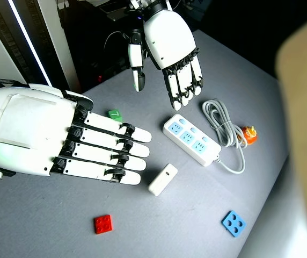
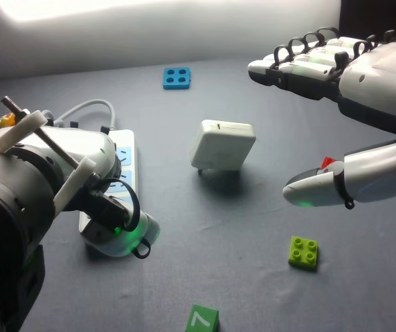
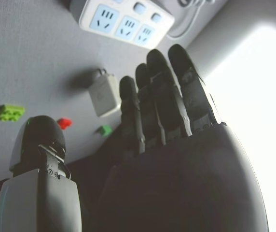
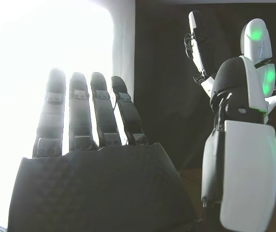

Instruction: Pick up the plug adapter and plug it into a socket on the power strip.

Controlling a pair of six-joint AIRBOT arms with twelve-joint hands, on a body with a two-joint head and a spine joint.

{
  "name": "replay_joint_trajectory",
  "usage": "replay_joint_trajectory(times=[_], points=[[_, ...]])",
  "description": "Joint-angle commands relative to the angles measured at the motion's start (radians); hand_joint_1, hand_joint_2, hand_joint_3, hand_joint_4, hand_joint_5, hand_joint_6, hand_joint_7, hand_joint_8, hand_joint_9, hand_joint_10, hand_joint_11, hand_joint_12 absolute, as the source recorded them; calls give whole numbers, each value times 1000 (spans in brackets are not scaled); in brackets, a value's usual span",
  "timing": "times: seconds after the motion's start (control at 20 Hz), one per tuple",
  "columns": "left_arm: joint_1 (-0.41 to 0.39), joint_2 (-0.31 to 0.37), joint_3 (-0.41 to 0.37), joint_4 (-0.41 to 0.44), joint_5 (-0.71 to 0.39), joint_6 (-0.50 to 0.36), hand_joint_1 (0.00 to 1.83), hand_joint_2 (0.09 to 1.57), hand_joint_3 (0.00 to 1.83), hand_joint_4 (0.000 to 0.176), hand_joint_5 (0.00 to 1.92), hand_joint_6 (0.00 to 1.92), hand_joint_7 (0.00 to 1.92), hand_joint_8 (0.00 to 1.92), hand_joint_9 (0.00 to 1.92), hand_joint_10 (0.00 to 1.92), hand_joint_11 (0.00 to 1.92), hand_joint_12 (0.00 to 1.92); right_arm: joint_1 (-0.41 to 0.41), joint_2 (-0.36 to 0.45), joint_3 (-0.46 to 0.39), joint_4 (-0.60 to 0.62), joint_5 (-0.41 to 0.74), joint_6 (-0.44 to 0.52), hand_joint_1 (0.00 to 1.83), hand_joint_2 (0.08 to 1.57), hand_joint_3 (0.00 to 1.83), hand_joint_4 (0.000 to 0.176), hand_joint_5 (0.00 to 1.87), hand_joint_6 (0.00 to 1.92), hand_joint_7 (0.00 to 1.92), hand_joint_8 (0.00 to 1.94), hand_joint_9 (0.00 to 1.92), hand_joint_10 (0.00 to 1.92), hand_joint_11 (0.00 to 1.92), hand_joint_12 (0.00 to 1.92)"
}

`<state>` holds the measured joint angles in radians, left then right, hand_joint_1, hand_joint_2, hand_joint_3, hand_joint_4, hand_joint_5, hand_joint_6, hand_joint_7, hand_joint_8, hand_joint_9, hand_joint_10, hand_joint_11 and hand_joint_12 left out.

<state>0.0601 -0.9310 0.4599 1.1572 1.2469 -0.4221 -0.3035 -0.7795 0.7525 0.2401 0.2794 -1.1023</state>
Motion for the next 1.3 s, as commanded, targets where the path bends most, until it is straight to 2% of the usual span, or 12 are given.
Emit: replay_joint_trajectory(times=[0.0, 0.1, 0.3, 0.4, 0.55, 0.6, 0.7, 0.9, 1.05, 1.25], points=[[-7, 8, -4, 84, 22, -4, 133, 1139, 115, 0, 32, 53, 34, 50, 20, 51, 0, 208, 10, 1, 1, -5, 118, -4, 174, 941, 115, 0, 117, 56, 120, 54, 131, 64, 0, 529], [-7, 8, -4, 84, 25, -5, 118, 1196, 9, 0, 48, 6, 48, 5, 41, 7, 0, 213, 10, 1, 1, -5, 119, -5, 185, 987, 12, 0, 151, 9, 151, 7, 161, 10, 0, 540], [-5, 7, -7, 82, 33, -11, 86, 1200, 5, 0, 28, 2, 35, 1, 40, 2, 0, 196, 10, 1, 2, -5, 121, -7, 173, 1013, 4, 0, 149, 1, 155, 2, 154, 1, 0, 469], [9, 3, -15, 72, 63, -47, 108, 1200, 2, 0, 49, 6, 50, 4, 55, 4, 0, 228, 15, -2, 12, -5, 129, -8, 174, 1022, 4, 0, 155, 3, 158, 2, 156, 2, 0, 479], [39, -17, -34, 68, 88, -104, 107, 1217, 5, 0, 51, 2, 53, 1, 62, 2, 0, 232, 73, -52, 103, 6, 19, 100, 276, 1050, 9, 0, 168, 2, 168, 0, 164, 0, 0, 501], [48, -28, -36, 68, 89, -117, 94, 1219, 2, 0, 53, 1, 62, 1, 76, 3, 0, 282, 97, -81, 147, 47, -42, 100, 304, 1066, 13, 0, 163, 0, 165, 0, 157, 0, 0, 501], [71, -64, -40, 68, 107, -153, 76, 1232, 4, 0, 34, 1, 51, 0, 66, 1, 0, 246, 127, -132, 218, 72, -115, 96, 391, 1080, 8, 0, 177, 4, 184, 6, 178, 7, 0, 523], [113, -115, -31, 85, 122, -216, 84, 1245, 2, 0, 36, 2, 55, 3, 71, 3, 0, 233, 155, -220, 314, 72, -203, 93, 539, 1115, 5, 0, 146, 0, 147, 0, 155, 1, 0, 500], [156, -151, -16, 107, 123, -254, 77, 1253, 1, 0, 36, 3, 50, 3, 69, 4, 0, 219, 169, -308, 398, 73, -254, 95, 777, 1127, 3, 0, 110, 0, 93, 0, 89, 0, 0, 370], [206, -189, 13, 129, 121, -284, 73, 1254, 0, 0, 34, 2, 39, 2, 46, 1, 0, 148, 188, -414, 500, 75, -314, 117, 929, 1118, 0, 0, 111, 1, 85, 2, 88, 3, 0, 445]])
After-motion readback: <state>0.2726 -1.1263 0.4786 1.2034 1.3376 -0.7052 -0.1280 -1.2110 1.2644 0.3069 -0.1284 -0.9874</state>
